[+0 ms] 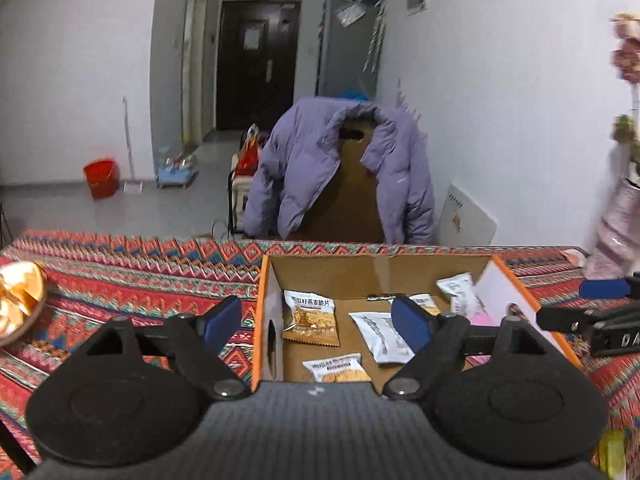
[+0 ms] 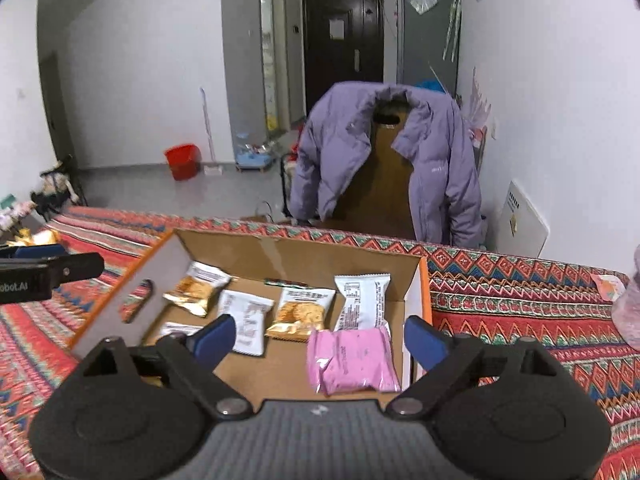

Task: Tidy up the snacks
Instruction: 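Withdraw both tools from the box back toward the snack pile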

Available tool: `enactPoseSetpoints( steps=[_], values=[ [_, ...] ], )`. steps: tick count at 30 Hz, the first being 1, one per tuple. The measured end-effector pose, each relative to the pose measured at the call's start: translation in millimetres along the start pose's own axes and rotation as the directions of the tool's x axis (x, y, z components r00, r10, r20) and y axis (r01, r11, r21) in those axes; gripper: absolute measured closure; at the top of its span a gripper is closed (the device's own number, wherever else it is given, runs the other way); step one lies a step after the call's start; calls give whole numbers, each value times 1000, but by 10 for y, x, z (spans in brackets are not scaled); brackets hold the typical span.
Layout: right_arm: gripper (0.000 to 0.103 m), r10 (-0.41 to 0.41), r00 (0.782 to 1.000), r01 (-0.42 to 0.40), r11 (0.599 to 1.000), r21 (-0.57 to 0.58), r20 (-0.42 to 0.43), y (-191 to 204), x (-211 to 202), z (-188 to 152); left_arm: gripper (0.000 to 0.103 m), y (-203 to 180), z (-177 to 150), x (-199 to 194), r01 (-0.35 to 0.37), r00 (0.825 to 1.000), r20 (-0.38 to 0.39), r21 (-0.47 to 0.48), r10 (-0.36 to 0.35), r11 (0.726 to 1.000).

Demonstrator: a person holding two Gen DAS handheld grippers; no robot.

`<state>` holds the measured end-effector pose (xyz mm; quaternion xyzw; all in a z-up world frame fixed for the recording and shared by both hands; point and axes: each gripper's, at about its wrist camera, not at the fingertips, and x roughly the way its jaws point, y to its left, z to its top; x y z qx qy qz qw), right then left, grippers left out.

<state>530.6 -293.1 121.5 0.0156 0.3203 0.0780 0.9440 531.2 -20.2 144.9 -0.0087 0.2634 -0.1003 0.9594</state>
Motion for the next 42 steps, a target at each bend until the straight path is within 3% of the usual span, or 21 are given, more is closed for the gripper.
enactPoseSetpoints(
  steps=[4, 8, 14, 21, 26, 30, 37, 42],
  values=[
    [7, 28, 999, -28, 1000, -10, 24, 31, -415, -172, 15, -19, -151, -477, -6, 999, 37, 4, 6, 1000],
    [3, 48, 996, -46, 998, -29, 71, 102, -838, -417, 3, -83, -377, -1005, 3, 995, 104, 22, -5, 1000],
    [0, 100, 983, -90, 993, -70, 156, 249, -1414, -904, 0, -187, -909, -1714, -52, 977, 209, 45, 41, 998],
    [0, 89, 961, -65, 993, -98, 262, 502, -2006, -1650, 0, -364, -1646, -2255, -117, 967, 240, 112, 88, 987],
    [0, 58, 963, -45, 997, -57, 262, 611, -2200, -2243, 0, -371, -2031, -2386, -115, 981, 170, 103, 97, 988],
    [0, 49, 969, -47, 999, -12, 241, 634, -2284, -2525, 0, -361, -2142, -2423, -121, 984, 147, 129, 102, 984],
    [1, 44, 975, -51, 998, 27, 216, 652, -2259, -2679, 0, -357, -2163, -2307, -103, 989, 115, 113, 90, 988],
    [14, 33, 983, -46, 997, 67, 180, 608, -2083, -2663, 0, -369, -2132, -2103, -67, 994, 92, 127, 55, 990]
  ],
)
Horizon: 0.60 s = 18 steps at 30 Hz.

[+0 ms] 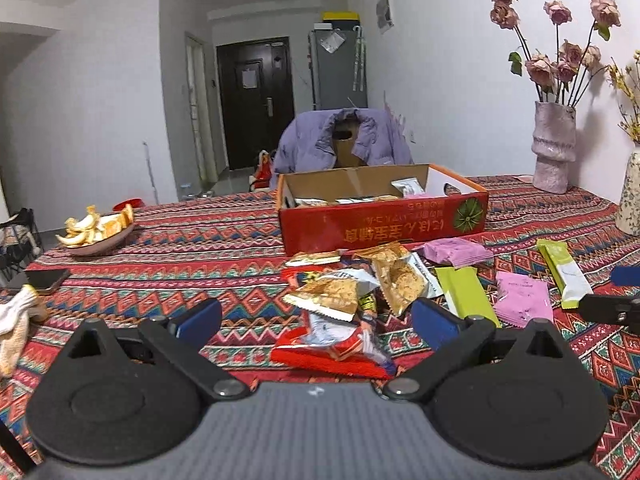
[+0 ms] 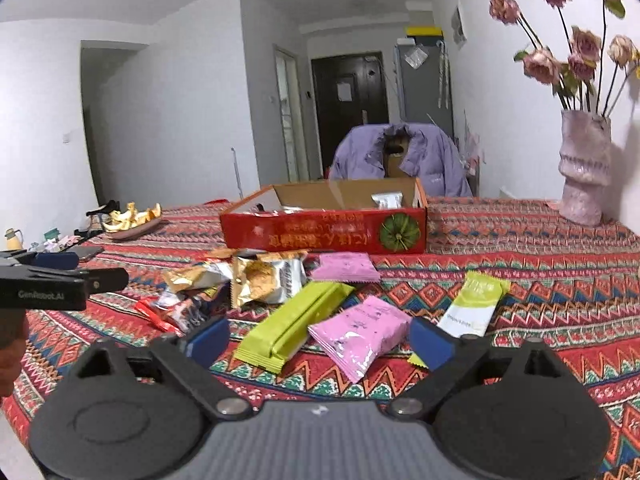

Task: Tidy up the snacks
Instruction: 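Withdraw both tools from the box back toward the snack pile, then grasp a pumpkin-seed cracker packet with the left tool while the right grasps a pink packet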

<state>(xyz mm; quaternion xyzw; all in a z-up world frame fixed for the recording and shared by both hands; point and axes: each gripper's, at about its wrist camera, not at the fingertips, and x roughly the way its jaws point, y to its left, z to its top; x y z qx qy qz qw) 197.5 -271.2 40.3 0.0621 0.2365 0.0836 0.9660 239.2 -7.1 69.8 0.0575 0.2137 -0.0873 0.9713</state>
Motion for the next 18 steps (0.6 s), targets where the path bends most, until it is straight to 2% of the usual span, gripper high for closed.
enactPoseSetpoints(
  steps=[3, 6, 12, 14, 15, 17, 18],
  values=[
    [15, -5, 999, 9, 997, 73, -51, -89, 188, -8, 1, 22, 10, 219, 37, 999, -24, 2, -37, 999],
    [15, -8, 996, 17, 993, 113, -84, -143, 372, -11, 6, 70, 37, 456, 60, 997, -48, 5, -60, 998],
    [16, -31, 993, 50, 983, 174, -112, -203, 772, 38, 11, 155, 164, 947, 95, 992, -91, 24, -93, 995],
    [25, -60, 990, 83, 979, 185, -129, -227, 893, 49, 18, 171, 183, 1069, 124, 988, -100, 30, -120, 992],
    [25, -72, 988, 98, 976, 196, -137, -245, 954, 51, 21, 177, 192, 1135, 137, 985, -111, 37, -132, 990],
    [25, -74, 989, 101, 972, 214, -131, -270, 1030, 67, 35, 187, 194, 1237, 159, 979, -135, 43, -152, 986],
    [25, -68, 989, 95, 972, 214, -131, -274, 1068, 78, 37, 196, 190, 1284, 173, 975, -150, 40, -165, 984]
  ],
)
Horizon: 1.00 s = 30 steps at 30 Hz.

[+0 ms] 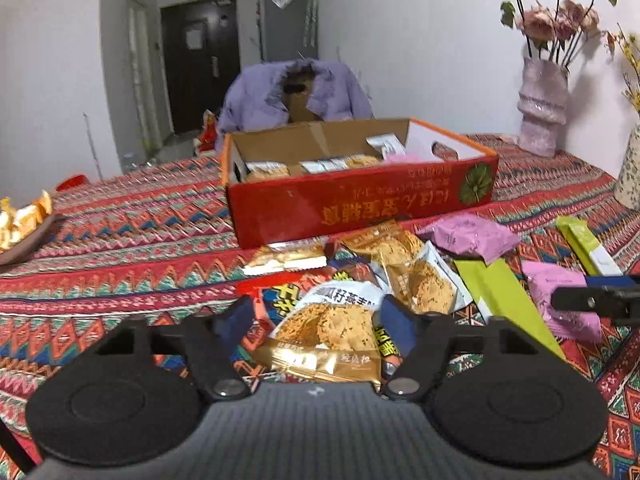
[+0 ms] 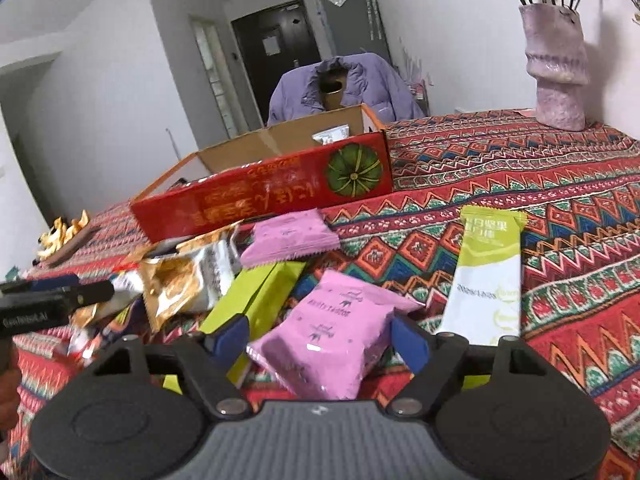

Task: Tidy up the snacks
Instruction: 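Grasp a pumpkin-seed cracker packet with the left tool while the right grasps a pink packet, then carry both packets into the cardboard box and open both tools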

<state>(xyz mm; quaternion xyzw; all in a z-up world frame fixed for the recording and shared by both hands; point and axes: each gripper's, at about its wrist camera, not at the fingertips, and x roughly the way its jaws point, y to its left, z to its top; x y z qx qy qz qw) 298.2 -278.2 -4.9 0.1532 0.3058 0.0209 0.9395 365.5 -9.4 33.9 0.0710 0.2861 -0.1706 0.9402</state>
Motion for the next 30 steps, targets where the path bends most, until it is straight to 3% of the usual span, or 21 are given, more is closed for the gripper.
enactPoseSetpoints(
  steps=[2, 7, 9, 10, 16, 30],
  values=[
    [27, -9, 1000, 9, 1000, -14, -12, 11, 81, 16, 43, 12, 0, 50, 14, 1000, -23, -11, -14, 1000],
    [31, -69, 997, 66, 991, -117, -22, 122, 200, 30, 42, -90, -43, 24, -5, 1000, -23, 34, 5, 999],
    [33, -81, 996, 77, 988, -137, -24, 145, 220, 34, 45, -133, -61, 15, -22, 1000, -14, 51, 23, 998],
    [38, -86, 996, 81, 986, -145, -24, 149, 215, 38, 51, -146, -72, 7, -31, 999, -12, 55, 32, 998],
    [44, -86, 996, 82, 983, -162, -21, 156, 112, 17, 61, -147, -102, -134, 2, 1000, 5, 16, -2, 1000],
    [45, -38, 997, 51, 982, -184, 73, 193, -476, -56, 62, -144, -123, -877, -25, 993, 114, -67, 33, 997]
  ],
)
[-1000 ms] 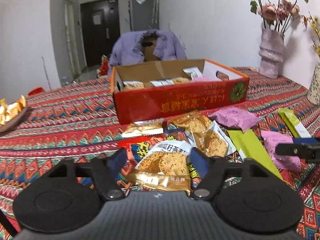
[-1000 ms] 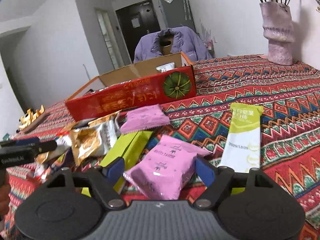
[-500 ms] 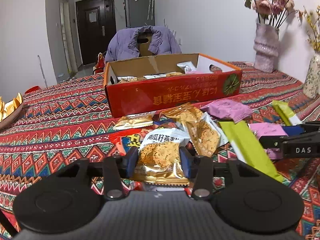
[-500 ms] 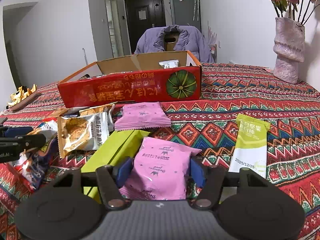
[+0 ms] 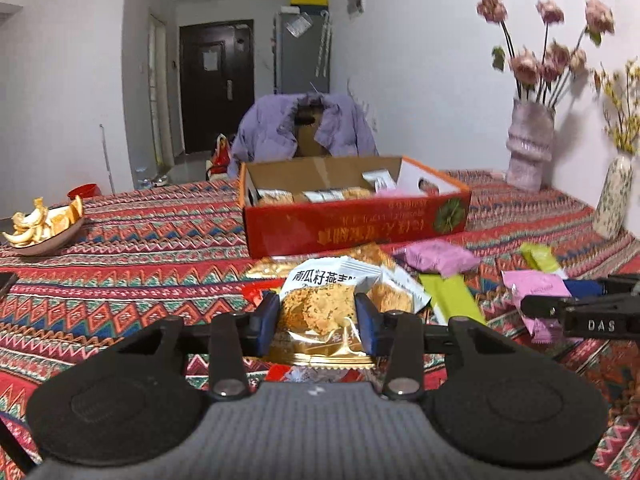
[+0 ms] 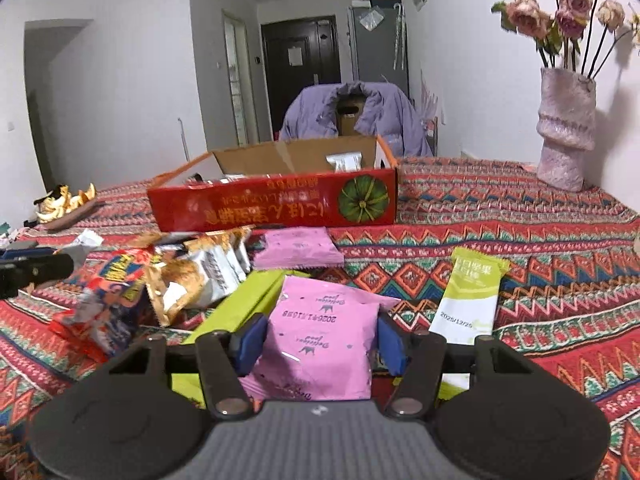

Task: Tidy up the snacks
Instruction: 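Carry both packets into the cardboard box and open both tools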

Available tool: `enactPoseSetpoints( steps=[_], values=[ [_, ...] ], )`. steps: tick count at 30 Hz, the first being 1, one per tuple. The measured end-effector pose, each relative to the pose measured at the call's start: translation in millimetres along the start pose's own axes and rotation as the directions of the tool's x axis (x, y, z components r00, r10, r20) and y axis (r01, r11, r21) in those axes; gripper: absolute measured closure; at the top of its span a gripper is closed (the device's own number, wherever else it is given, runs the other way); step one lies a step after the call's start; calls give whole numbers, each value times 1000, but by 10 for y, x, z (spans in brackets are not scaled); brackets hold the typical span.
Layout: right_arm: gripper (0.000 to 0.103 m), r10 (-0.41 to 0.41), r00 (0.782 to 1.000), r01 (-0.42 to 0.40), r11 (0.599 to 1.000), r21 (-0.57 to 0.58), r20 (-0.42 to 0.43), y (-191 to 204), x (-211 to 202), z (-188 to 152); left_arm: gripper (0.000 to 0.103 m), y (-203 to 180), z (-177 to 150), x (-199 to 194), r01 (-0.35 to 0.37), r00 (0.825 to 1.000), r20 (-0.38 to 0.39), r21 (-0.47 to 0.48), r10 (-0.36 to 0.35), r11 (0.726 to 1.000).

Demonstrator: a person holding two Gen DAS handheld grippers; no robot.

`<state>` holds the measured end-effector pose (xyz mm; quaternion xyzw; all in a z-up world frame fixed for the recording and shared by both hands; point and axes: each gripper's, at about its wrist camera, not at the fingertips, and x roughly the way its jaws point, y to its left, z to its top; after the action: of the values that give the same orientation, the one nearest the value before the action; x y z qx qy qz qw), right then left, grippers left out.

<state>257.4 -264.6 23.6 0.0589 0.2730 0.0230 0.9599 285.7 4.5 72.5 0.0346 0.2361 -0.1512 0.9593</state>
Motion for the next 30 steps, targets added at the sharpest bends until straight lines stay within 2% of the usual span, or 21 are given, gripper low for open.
enactPoseSetpoints(
  steps=[7, 13, 17, 22, 27, 30],
  values=[
    [45, 37, 998, -37, 999, -19, 46, 34, -212, 93, 62, 42, 51, -168, -5, 1000, 30, -50, 6, 999],
    [45, 43, 997, -40, 998, -40, 64, 3, -103, 277, 62, 50, 288, 40, -32, 998, 60, -37, 34, 999],
    [45, 116, 990, -112, 993, -45, 81, -23, 65, 570, 62, 125, 574, 363, -21, 998, 57, -62, 25, 998],
    [45, 204, 976, -201, 979, -44, 74, -41, 484, 1096, 62, 253, 962, 936, -33, 999, 37, -76, 36, 997],
    [44, 265, 963, -264, 964, -28, 39, 22, 1174, 1651, 61, 361, 1276, 1651, -71, 997, -32, -92, 68, 993],
    [44, 293, 956, -293, 956, 6, -25, 73, 1675, 1845, 61, 392, 1329, 2055, -104, 992, -79, -88, 97, 991]
  ],
)
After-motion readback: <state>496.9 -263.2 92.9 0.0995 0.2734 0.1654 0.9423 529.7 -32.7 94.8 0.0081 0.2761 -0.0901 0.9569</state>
